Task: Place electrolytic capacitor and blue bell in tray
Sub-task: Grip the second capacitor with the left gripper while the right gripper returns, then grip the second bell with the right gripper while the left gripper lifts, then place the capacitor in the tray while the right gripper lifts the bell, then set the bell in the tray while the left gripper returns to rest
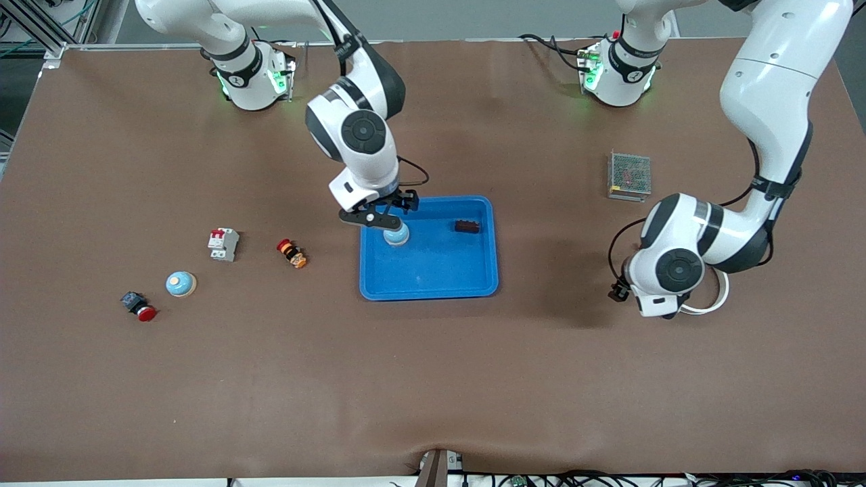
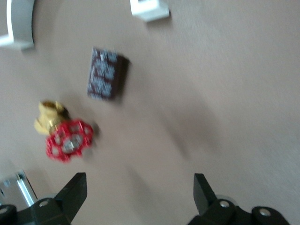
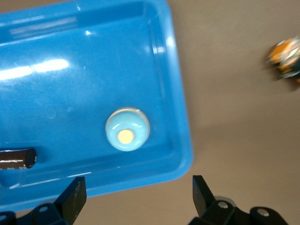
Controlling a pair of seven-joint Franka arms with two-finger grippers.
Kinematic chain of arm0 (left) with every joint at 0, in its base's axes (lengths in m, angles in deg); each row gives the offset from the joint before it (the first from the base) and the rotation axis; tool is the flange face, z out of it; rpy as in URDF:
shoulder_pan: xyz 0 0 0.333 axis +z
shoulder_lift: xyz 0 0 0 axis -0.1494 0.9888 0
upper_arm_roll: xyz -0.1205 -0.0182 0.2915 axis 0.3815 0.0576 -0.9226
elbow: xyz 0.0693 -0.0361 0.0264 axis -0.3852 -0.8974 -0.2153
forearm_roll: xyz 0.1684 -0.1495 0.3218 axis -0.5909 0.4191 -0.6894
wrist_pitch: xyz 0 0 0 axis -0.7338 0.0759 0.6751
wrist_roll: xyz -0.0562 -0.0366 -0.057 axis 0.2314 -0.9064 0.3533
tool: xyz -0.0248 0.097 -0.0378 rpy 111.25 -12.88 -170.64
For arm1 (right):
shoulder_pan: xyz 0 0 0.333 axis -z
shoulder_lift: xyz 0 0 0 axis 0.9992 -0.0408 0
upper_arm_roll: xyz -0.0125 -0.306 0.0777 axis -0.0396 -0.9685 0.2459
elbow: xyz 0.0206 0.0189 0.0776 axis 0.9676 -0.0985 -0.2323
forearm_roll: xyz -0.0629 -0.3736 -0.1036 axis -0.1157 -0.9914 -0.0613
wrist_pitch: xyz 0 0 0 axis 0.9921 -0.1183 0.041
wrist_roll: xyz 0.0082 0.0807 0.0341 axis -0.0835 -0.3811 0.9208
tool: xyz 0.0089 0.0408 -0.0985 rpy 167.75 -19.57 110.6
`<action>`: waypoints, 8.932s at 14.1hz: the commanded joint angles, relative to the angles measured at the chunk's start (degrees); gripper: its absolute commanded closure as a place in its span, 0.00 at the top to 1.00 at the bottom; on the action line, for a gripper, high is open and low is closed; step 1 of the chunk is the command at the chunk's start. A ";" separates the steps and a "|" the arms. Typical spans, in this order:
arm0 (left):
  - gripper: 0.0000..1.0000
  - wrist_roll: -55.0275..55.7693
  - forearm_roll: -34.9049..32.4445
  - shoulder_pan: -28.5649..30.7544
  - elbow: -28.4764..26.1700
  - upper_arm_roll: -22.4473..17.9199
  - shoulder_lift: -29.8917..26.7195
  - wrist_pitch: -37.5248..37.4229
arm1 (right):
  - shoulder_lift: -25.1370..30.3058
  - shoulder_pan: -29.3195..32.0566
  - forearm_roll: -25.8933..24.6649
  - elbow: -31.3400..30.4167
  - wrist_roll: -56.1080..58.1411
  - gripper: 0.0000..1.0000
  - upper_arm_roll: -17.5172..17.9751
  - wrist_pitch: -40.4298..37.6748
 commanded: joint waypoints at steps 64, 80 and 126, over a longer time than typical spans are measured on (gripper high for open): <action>0.00 50.54 3.72 -24.25 13.60 8.28 12.14 10.78 | -12.00 51.44 -2.99 -8.86 104.88 1.00 1.12 26.07; 1.00 48.03 2.67 -24.88 17.82 4.83 6.18 6.84 | -11.82 51.09 0.00 -8.33 104.27 0.50 2.26 26.07; 1.00 -67.66 20.95 -12.40 7.18 -21.54 -41.73 -29.56 | -19.02 8.46 0.44 12.50 13.65 0.52 5.07 15.87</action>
